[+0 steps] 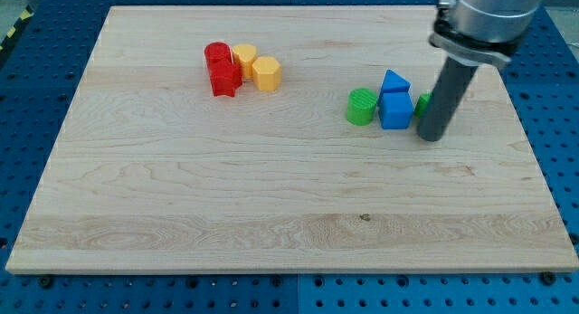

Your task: Slide the blue triangle towards the bottom center

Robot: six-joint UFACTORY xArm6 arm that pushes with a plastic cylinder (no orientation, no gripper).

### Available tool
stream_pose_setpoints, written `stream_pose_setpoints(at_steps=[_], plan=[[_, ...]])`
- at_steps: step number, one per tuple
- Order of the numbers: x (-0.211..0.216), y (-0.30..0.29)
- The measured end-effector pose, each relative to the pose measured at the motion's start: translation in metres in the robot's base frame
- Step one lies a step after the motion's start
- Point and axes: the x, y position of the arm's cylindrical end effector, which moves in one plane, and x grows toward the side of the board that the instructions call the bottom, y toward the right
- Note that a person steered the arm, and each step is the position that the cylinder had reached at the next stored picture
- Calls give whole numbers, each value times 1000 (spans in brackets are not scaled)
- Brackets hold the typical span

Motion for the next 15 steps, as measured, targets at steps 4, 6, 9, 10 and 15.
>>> stream_pose_setpoints(at_steps=[4,6,9,10,15], plan=[[-3,-100],[-45,-130],[-112,-120],[-119,-84],[-85,25]])
